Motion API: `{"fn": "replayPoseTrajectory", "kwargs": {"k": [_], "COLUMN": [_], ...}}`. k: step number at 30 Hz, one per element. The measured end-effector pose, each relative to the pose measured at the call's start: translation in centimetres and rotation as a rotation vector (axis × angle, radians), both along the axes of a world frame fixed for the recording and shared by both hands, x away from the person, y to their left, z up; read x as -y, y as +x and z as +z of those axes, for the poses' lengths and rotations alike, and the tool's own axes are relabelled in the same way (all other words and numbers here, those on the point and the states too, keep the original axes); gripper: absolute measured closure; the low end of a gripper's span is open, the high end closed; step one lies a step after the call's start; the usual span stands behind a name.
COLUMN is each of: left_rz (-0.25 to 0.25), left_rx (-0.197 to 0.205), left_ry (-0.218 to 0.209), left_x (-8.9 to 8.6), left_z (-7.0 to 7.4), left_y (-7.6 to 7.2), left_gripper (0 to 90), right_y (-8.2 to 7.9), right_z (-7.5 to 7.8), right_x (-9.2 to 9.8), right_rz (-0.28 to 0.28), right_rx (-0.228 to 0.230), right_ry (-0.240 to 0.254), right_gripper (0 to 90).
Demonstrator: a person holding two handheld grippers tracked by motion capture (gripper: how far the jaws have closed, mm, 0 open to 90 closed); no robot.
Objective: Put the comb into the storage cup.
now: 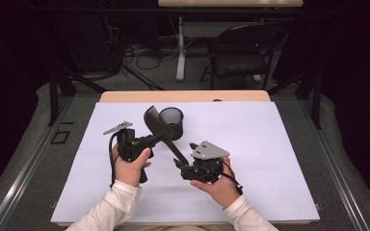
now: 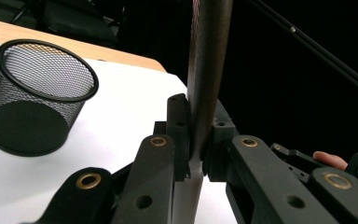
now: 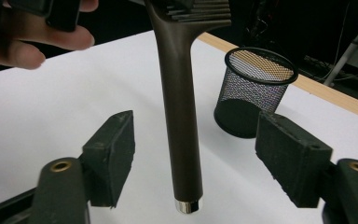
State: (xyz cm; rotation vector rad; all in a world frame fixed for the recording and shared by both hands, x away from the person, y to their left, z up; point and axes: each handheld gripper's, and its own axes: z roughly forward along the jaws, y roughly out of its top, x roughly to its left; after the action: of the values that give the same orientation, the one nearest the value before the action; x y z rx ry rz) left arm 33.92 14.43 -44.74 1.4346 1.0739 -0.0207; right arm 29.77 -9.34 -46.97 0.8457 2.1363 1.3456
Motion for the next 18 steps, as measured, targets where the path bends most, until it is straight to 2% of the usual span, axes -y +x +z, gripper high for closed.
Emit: {"fn": "replayPoseTrajectory", "kwargs": {"k": [8, 13, 18], "left_rz": [0.008, 0.013, 0.016], "left_rx": [0.021, 0.066, 0.091], "left_ry": [0.018, 0.067, 0.101], "left_x": [-0.11, 0.05, 0.13], "left_z": [0.1, 0.51, 0.79], "left_y": [0.21, 0.25, 0.23], "left_gripper": [83.4, 83.5, 83.5], "right_y": [0.07, 0.16, 0.28], "right_z": [0.03, 0.09, 0.17], "right_x": [0.18, 0.41, 0.66], "right_rz": [-0.011, -0.017, -0.022], "right_rx": [-0.004, -0.006, -0.014], "right_ry": [-0.001, -0.003, 0.003], "right_gripper": [24.0, 21.9, 21.8]}}
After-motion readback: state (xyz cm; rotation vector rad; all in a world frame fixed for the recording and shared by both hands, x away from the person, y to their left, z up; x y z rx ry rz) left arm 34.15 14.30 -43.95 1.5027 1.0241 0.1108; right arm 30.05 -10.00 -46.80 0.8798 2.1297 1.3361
